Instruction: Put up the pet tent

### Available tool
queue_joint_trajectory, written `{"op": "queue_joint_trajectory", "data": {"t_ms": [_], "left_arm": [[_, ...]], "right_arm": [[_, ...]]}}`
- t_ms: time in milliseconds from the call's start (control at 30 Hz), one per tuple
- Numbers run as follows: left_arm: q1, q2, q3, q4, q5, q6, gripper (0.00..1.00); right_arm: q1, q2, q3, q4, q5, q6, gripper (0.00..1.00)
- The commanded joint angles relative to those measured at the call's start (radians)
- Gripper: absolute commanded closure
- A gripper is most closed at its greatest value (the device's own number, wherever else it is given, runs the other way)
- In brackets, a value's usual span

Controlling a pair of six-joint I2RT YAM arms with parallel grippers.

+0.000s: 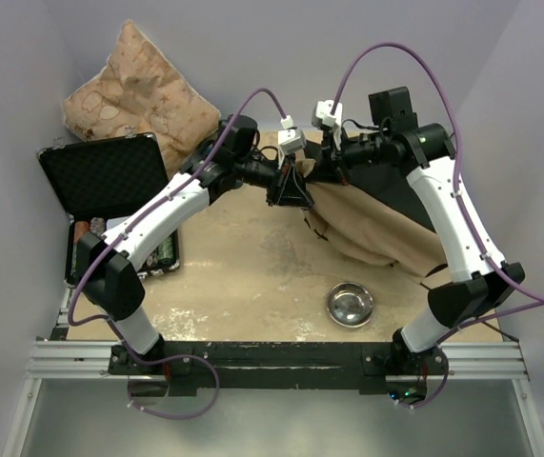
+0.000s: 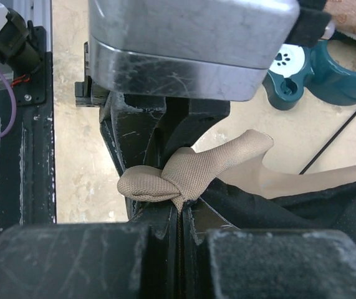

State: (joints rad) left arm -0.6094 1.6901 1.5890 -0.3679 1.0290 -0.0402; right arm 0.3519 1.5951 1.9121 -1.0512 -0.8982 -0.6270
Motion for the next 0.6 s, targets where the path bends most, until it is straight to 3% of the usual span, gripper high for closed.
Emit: {"op": "queue_joint_trajectory", "data": {"t_ms": [0,567], "left_arm": [[-0.012,-0.017,0.019,-0.083,-0.003,-0.059,1.00],[-0.015,-0.040,0.055,-0.114,0.011,-0.017,1.00]], "right_arm": [[0.024,-0.046,-0.010,0.005,-0.005,0.013,1.00],[0.030,-0.052,-0.056,-0.007,0.044,0.003,1.00]]}}
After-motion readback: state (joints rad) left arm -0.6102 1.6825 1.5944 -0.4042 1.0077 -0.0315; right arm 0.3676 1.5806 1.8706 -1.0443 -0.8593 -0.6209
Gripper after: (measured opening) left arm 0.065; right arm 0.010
